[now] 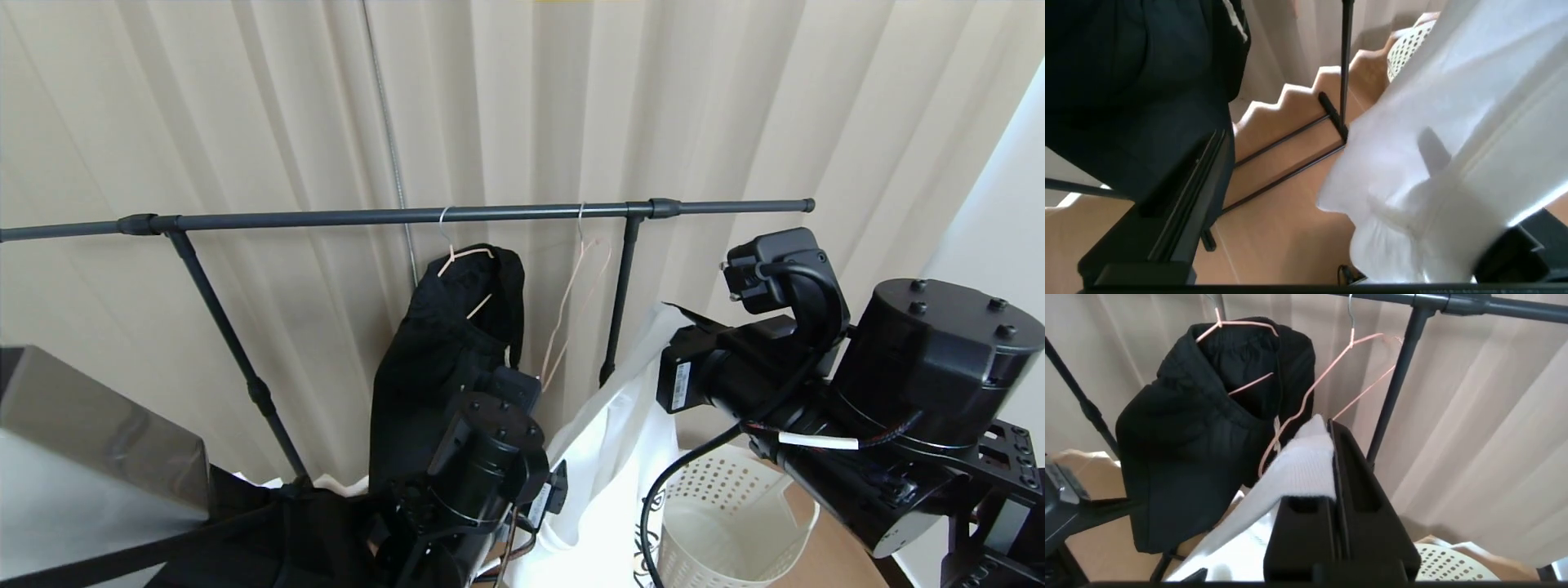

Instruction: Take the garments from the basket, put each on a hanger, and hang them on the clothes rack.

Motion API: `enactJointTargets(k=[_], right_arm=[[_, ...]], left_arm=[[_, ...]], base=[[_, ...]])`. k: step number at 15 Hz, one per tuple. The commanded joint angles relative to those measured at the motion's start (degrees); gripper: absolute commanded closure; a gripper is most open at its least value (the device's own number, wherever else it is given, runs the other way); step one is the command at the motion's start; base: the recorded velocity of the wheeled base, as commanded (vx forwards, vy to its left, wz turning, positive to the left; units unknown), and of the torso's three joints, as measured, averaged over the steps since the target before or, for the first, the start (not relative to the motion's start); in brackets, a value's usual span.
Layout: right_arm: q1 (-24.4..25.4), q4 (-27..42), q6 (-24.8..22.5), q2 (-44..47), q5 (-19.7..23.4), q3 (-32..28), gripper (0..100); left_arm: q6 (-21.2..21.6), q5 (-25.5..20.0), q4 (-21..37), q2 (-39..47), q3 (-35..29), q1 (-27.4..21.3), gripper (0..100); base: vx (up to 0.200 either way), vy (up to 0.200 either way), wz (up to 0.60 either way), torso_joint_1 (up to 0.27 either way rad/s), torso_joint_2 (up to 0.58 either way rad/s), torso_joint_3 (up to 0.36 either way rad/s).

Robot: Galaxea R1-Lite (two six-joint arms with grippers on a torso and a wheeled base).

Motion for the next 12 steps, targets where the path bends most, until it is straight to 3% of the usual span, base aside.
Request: enactJointTargets(k=[1,6,7,10,12], right_arm=[[-0.9,-0.1,-0.2,0.1,0.0,-0.1,100],[-4.1,-0.4,-0.7,0.3,0.0,-0.4,100],[-4.6,-0.4,-0.8,0.2,0.0,-0.4,100],[-6.3,-0.3,-2.3,0.0,0.0,-0.3,100],[-6.3,0.3,-4.4,-1.3,0.0,-0.1,100]], left_arm=[[-0.1,0.1,-1.4,-0.8,3.5,-0.6,0],[-0.6,0.4,-1.8,-4.5,8.0,-0.8,0],[-0.6,0.4,-1.8,-5.6,8.0,-0.9,100],[-0.1,0.6,-1.5,-9.8,7.1,-0.8,100],[2.5,0.6,-1.4,-12.9,6.0,0.3,100]], base=[[0.0,0.0,0.0,0.0,0.0,0.0],[0.0,0.0,0.0,0.0,0.0,0.0],[0.0,0.0,0.0,0.0,0.0,0.0],[0.0,0.0,0.0,0.0,0.0,0.0],[0.0,0.0,0.0,0.0,0.0,0.0]])
